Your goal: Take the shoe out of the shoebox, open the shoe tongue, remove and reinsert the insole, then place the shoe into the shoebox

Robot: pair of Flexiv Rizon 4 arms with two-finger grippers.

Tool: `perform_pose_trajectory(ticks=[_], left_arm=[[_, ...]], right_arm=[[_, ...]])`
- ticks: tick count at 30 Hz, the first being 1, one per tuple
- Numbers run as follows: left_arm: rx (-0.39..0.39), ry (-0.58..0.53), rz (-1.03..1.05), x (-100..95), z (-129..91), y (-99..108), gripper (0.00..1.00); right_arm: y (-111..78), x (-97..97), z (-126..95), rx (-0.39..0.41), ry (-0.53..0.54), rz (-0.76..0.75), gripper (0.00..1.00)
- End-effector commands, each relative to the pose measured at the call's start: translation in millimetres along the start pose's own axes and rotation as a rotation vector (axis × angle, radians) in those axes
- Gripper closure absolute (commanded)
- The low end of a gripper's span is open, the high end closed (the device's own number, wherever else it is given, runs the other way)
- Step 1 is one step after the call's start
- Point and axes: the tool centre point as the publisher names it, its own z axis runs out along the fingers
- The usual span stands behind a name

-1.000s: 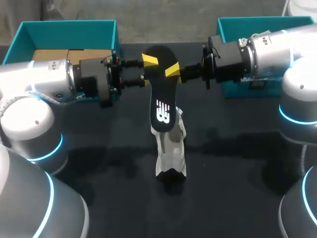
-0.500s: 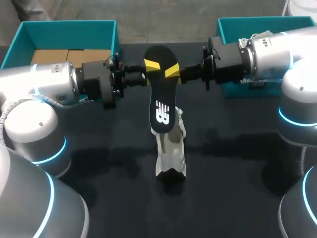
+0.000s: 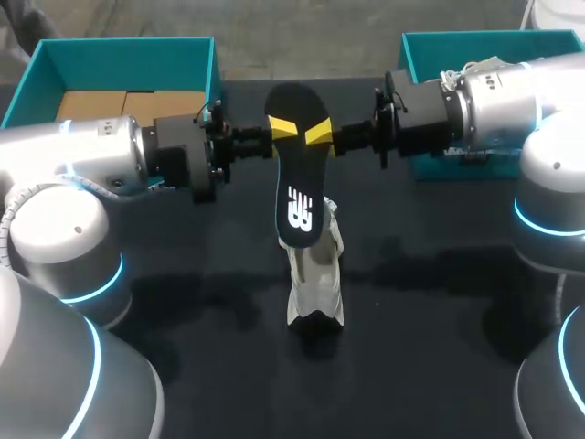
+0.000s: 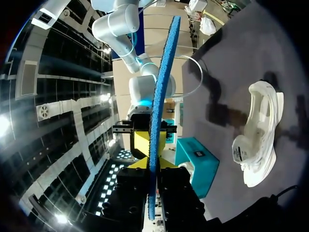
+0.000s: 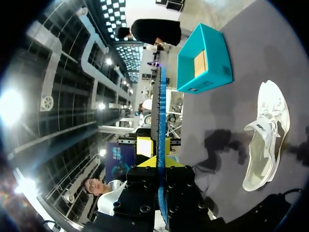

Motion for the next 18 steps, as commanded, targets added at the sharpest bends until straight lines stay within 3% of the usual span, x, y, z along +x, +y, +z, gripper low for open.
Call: perform_pose_trajectory(ticks=[1,7,18], left_arm=[[0.002,0.005,0.001,2.7,3.5,-0.5,0.9],[0.004,0.01,0.006,3.8,3.6,-0.3,0.86],[0.012,0.012,0.005,5.3,4.5,-2.0,0.91]], right_arm=[[-1.1,-0.5,1.9,-0.003,0.001,0.0,1.0],[-1.1,-0.3,2.0,-0.003,0.002,0.0,1.0],[-1.0,0.5,5.5,-0.002,0.006,-0.002,1.0]])
